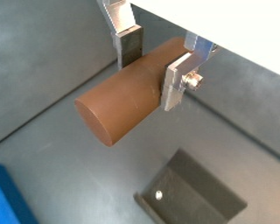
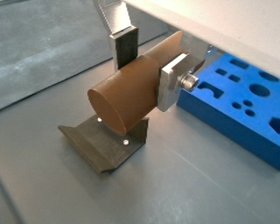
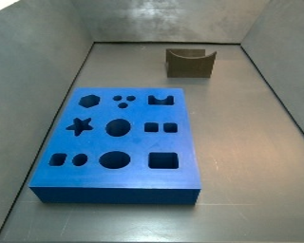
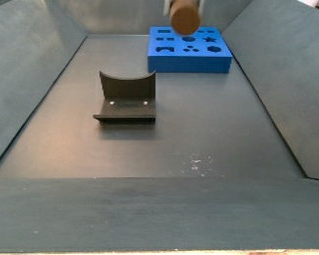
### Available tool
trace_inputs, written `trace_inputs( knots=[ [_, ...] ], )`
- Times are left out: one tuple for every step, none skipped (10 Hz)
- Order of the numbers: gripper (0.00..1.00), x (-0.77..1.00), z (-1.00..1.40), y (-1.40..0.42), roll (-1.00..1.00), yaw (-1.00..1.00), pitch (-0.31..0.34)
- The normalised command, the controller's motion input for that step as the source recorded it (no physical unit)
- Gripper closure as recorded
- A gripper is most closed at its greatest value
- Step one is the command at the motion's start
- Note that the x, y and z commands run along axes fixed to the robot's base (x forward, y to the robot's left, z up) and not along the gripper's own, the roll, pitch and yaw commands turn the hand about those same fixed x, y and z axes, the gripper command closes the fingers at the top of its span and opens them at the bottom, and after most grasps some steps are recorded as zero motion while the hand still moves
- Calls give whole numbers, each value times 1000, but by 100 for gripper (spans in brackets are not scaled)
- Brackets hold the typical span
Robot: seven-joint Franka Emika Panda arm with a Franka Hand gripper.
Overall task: Pick up the round object. Move up. Place the round object on the fixture. Regrasp the round object. Move to above the board. Insert the round object.
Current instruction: Place the round object on the fixture.
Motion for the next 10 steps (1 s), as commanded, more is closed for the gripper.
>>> trace_inputs(
  knots=[
    [100,1000,-284,32,-1000,40,255],
    [100,1000,-217,45,-1000,14,281],
    [100,1000,-179,52,-1000,-6,299],
    [100,1000,-147,58,-1000,-28,310],
    [100,1000,-109,57,-1000,-57,324],
    [100,1000,-81,61,-1000,-86,336],
    [100,938,-51,62,-1000,-125,352],
    [100,864,-39,60,-1000,-158,364],
    [100,793,-31,59,-926,-139,348],
    [100,704,-22,53,-687,-142,266]
  ],
)
